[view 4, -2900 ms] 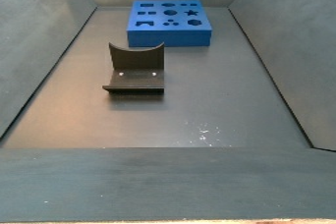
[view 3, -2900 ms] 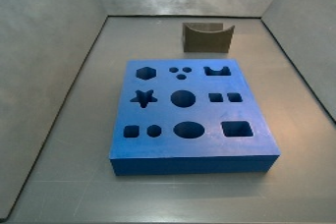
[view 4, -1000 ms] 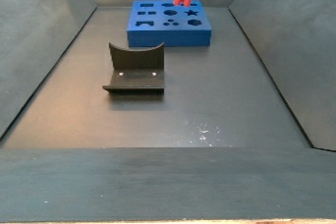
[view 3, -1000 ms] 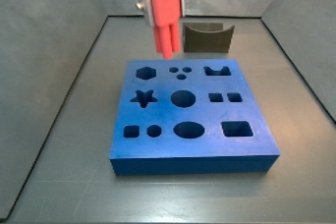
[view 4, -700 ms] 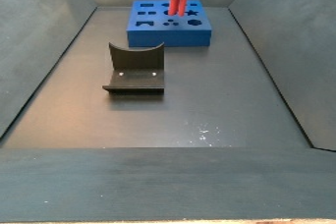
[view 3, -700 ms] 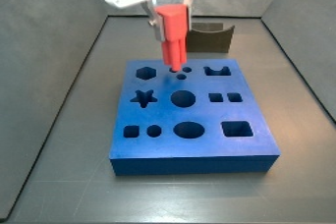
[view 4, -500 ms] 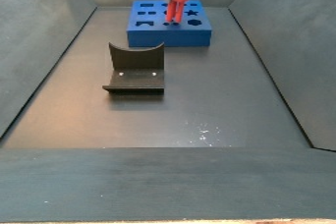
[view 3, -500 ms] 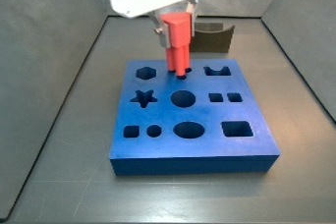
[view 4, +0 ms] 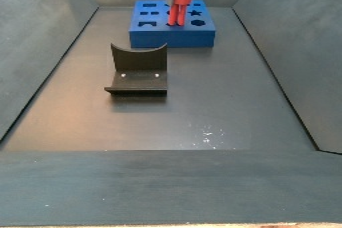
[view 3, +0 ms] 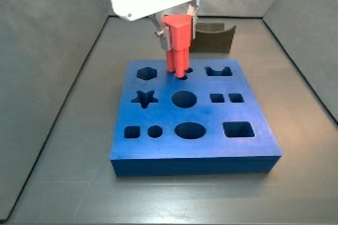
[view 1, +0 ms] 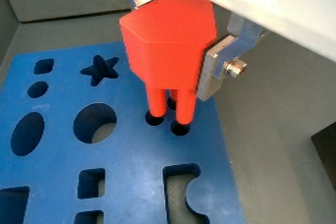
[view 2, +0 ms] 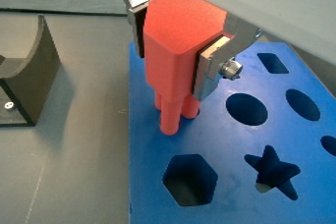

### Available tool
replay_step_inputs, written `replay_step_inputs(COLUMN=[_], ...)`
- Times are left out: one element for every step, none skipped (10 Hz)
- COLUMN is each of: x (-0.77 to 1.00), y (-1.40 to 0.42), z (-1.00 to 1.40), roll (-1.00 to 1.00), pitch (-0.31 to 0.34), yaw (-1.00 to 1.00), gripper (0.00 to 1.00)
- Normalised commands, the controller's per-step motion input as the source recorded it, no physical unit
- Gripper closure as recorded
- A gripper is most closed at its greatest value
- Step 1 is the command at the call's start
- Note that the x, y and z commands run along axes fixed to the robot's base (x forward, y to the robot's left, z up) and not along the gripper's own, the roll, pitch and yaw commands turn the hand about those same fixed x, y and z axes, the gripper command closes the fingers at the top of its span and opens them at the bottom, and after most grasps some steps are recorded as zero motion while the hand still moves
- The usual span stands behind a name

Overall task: Pick up the 3 prong object. Move up. Move to above the board. Insert the 3 prong object.
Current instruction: Insert the 3 prong object.

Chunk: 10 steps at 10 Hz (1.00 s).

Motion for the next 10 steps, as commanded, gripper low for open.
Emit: replay_step_inputs(x=[0.10,0.11,0.13,0.15,0.16,0.09,0.06,0.16,0.24,0.32], y=[0.00,-0.03,-0.09,-0.13,-0.11,-0.11,-0.10,-0.12,-0.08,0.00], z=[-0.42,-0.42,-0.35,-0.33,-0.25,-0.15,-0.10,-0.09,-0.13,-0.17], roll=[0.04,0.00,-0.09,-0.09,-0.07,-0.02,0.00,0.00,0.00,0.00], pitch=[-0.003,-0.051,-0.109,-0.103,-0.071,-0.051,-0.037,-0.014,-0.083,-0.029], yaw=[0.20,0.25,0.17,0.13,0.11,0.09,0.05,0.00,-0.06,-0.19], gripper=[1.00,1.00,1.00,1.00,1.00,1.00,1.00,1.00,1.00,1.00])
